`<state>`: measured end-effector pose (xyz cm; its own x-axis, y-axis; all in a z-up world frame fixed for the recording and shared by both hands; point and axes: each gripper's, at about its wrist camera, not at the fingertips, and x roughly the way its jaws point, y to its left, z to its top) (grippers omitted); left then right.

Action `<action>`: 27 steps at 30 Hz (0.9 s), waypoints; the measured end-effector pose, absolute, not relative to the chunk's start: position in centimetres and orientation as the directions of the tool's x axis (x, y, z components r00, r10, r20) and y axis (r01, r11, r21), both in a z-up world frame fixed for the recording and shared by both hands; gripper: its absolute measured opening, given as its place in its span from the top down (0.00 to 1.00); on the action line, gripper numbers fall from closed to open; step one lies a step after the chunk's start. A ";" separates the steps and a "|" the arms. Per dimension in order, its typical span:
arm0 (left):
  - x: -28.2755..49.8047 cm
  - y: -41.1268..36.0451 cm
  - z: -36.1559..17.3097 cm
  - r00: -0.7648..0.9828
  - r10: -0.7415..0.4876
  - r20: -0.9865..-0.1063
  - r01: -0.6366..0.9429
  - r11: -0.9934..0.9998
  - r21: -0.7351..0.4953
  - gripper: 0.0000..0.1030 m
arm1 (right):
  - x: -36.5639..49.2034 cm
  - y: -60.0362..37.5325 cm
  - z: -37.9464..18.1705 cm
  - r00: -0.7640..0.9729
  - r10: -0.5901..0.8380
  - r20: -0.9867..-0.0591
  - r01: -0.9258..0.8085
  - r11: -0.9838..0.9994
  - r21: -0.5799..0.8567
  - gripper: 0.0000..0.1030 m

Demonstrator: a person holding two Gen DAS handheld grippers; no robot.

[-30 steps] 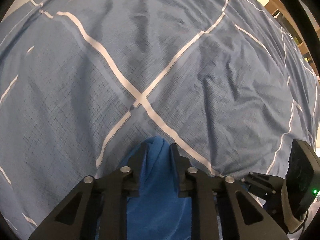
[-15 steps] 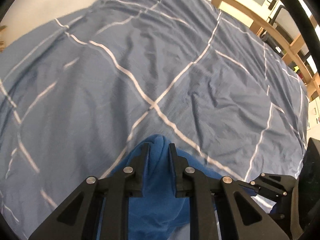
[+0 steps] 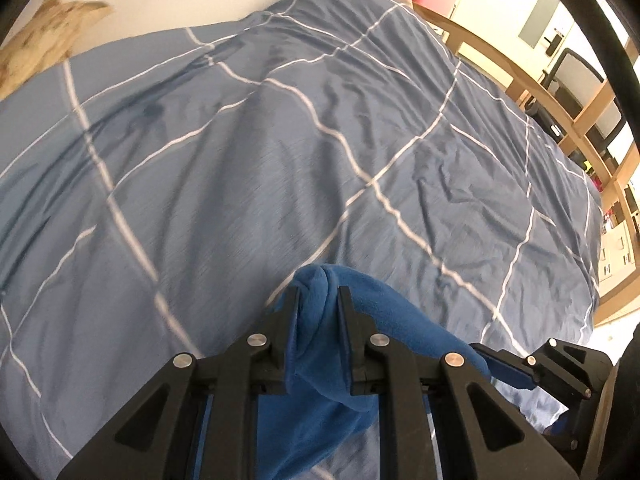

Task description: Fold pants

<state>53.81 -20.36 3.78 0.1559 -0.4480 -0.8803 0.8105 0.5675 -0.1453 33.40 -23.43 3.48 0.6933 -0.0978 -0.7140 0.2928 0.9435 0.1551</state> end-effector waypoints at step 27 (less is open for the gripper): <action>56.9 3.5 -0.1 0.159 -0.432 -0.888 0.710 0.675 -0.201 0.83 | 38.5 0.9 0.1 0.672 -0.036 -0.740 0.056 0.998 0.002 0.81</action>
